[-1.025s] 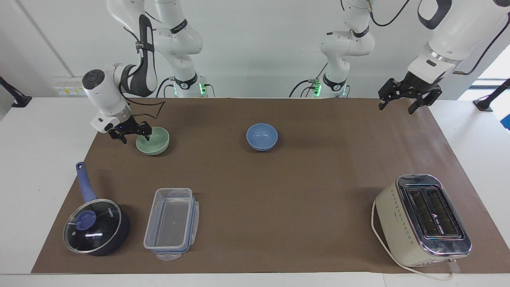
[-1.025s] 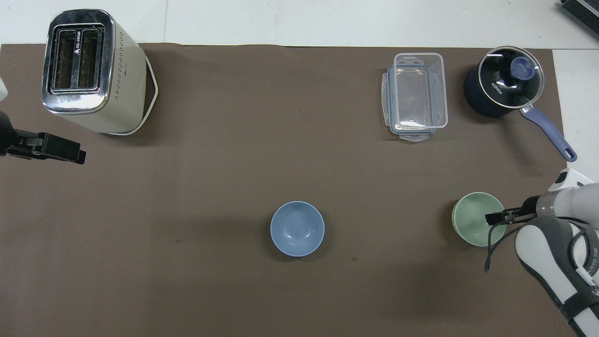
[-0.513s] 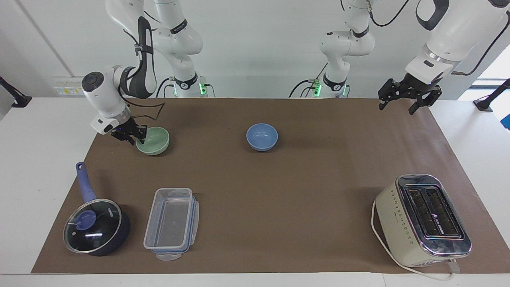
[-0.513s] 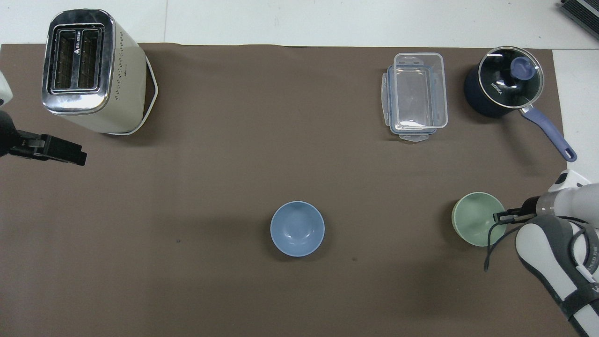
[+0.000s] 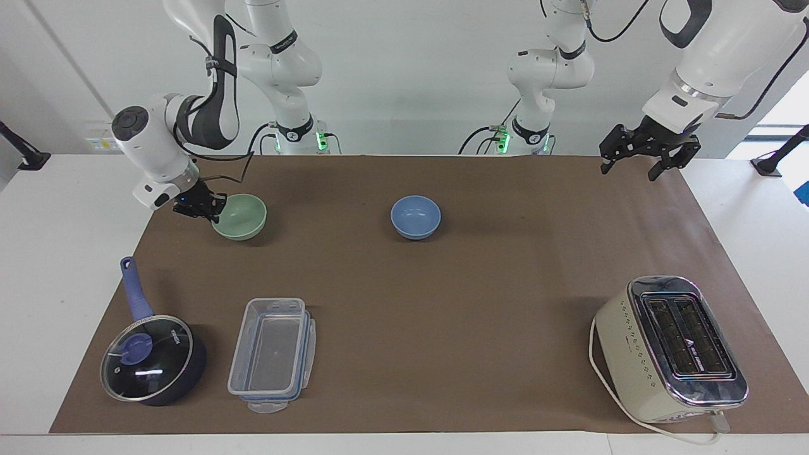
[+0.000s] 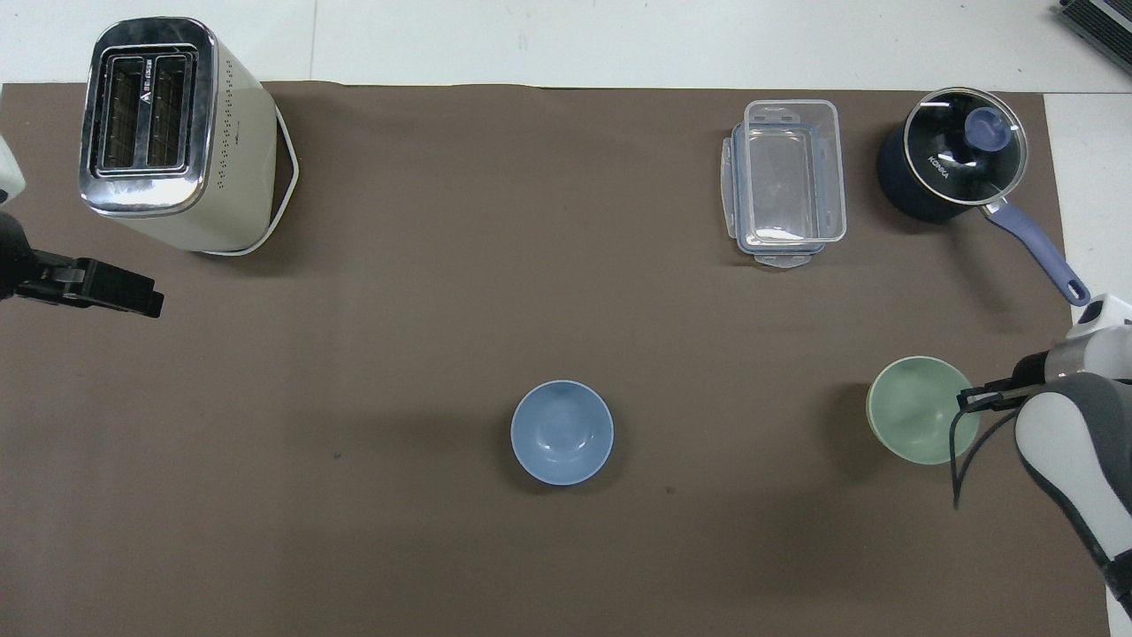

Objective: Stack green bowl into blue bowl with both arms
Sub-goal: 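Carry the green bowl with the right gripper over the blue bowl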

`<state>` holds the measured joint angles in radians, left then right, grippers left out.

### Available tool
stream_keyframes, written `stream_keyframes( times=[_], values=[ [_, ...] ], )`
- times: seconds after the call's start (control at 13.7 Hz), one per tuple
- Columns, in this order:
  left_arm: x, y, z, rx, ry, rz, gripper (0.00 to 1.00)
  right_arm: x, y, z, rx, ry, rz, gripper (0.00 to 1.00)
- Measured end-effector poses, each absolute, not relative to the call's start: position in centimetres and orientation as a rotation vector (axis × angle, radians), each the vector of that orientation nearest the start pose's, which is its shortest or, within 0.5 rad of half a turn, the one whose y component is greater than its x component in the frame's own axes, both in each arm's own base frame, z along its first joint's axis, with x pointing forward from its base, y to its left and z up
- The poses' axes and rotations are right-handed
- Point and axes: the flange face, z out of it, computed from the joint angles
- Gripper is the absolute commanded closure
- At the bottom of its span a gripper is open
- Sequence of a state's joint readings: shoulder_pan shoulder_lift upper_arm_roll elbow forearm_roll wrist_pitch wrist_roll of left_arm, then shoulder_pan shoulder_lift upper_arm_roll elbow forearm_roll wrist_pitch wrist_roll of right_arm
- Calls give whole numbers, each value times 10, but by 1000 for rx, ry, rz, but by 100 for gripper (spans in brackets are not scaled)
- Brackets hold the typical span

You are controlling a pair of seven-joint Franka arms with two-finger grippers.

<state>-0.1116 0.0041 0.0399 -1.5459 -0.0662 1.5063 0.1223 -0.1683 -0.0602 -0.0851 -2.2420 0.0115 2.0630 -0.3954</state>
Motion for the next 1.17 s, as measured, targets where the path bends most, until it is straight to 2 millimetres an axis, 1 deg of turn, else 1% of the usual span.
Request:
stream_keyframes(
  times=[0.15,0.22,0.37,0.51,0.66,0.88,1.1,1.17],
  values=[
    [545,-46,629,-3192,316,87,0,490,-105,413,-3063,-241,165,100],
    [545,-46,629,-3192,316,89,0,491,-89,426,-3061,-261,162,100],
    [545,-46,628,-3192,317,93,0,492,-51,448,-3041,-275,154,100],
    [544,-46,628,-3192,317,96,0,493,-11,463,-3015,-299,146,100],
    [544,-46,628,-3192,318,98,0,493,33,466,-3017,-276,145,100],
    [544,-46,628,-3192,319,98,0,485,110,466,-3026,-235,151,100],
    [544,-46,628,-3192,320,98,0,471,193,452,-3034,-234,124,100],
    [544,-46,628,-3192,320,98,0,466,213,446,-3034,-245,118,100]
  ],
)
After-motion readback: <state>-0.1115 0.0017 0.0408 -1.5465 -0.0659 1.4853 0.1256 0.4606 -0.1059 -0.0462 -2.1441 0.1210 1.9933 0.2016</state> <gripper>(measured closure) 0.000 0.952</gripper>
